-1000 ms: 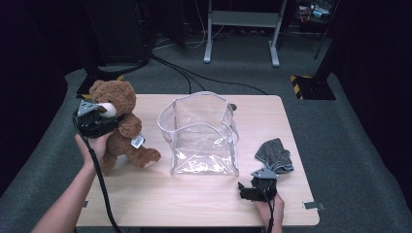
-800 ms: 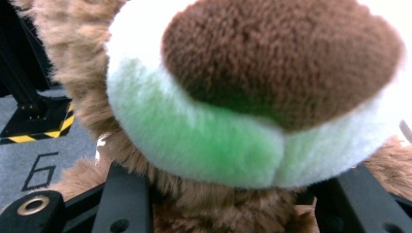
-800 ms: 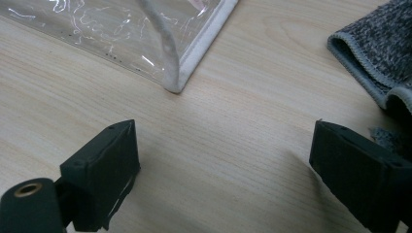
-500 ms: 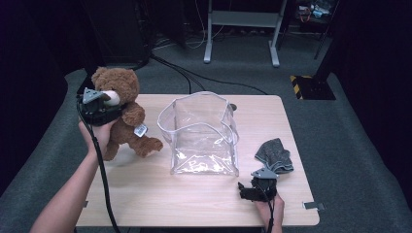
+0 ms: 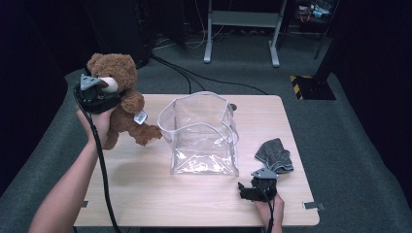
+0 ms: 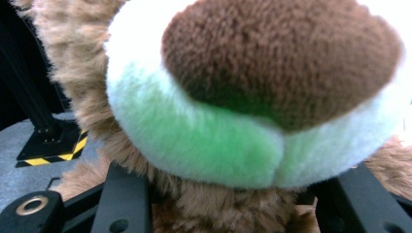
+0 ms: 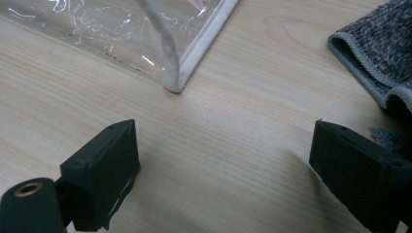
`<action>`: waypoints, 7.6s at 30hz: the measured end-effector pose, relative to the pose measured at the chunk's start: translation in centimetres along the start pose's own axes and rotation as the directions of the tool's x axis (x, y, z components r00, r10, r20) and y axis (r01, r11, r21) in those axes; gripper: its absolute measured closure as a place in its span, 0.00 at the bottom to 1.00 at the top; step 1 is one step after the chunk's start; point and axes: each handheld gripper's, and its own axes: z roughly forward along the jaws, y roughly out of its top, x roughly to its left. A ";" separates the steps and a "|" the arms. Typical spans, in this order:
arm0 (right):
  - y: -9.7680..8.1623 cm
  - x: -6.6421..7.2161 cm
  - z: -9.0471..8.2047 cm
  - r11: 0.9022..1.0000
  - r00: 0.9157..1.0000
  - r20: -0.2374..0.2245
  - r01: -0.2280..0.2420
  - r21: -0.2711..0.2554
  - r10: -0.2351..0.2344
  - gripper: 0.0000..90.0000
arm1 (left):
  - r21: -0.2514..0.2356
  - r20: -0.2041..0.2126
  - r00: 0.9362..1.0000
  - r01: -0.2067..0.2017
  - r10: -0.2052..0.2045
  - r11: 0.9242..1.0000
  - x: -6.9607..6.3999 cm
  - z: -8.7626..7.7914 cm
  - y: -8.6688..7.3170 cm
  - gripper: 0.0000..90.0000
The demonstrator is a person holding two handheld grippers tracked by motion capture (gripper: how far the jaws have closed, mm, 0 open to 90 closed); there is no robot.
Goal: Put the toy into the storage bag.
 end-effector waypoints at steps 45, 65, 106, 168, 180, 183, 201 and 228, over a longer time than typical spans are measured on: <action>0.0 -0.1 0.0 1.000 1.000 0.003 0.015 -0.003 -0.015 0.11 | -0.137 0.101 0.995 -0.003 0.017 0.991 -8.4 0.6 9.0 0.54; 0.0 0.0 0.0 1.000 1.000 -0.001 -0.003 0.001 0.003 0.11 | -0.123 0.186 0.981 -0.037 0.059 0.992 -15.2 3.4 10.1 0.53; -0.1 0.1 -0.1 1.000 1.000 0.004 -0.001 -0.001 0.001 0.11 | -0.079 0.201 0.979 -0.013 0.029 0.997 -17.8 6.0 5.4 0.50; 0.0 0.0 0.0 1.000 1.000 -0.003 -0.004 -0.003 0.004 0.11 | 0.279 0.445 0.894 -0.196 0.055 0.940 -18.2 3.0 -2.9 0.15; 0.0 0.0 -0.1 1.000 1.000 0.004 0.007 -0.004 -0.007 0.11 | 0.258 0.448 0.892 -0.190 0.057 0.947 -13.7 -1.5 -4.8 0.13; 0.0 0.1 -0.1 1.000 1.000 0.003 -0.004 -0.001 0.004 0.11 | 0.246 0.424 0.904 -0.182 0.064 0.952 -12.1 -2.8 -6.0 0.13; 0.0 0.0 0.0 1.000 1.000 0.005 -0.005 0.002 0.005 0.10 | 0.380 0.278 0.960 -0.124 0.014 0.917 -5.8 -3.9 -18.2 0.11; 0.1 -0.2 0.1 1.000 1.000 -0.011 -0.021 0.013 0.021 0.09 | 0.378 0.271 0.955 -0.219 0.119 0.899 -5.1 -2.4 -24.5 0.07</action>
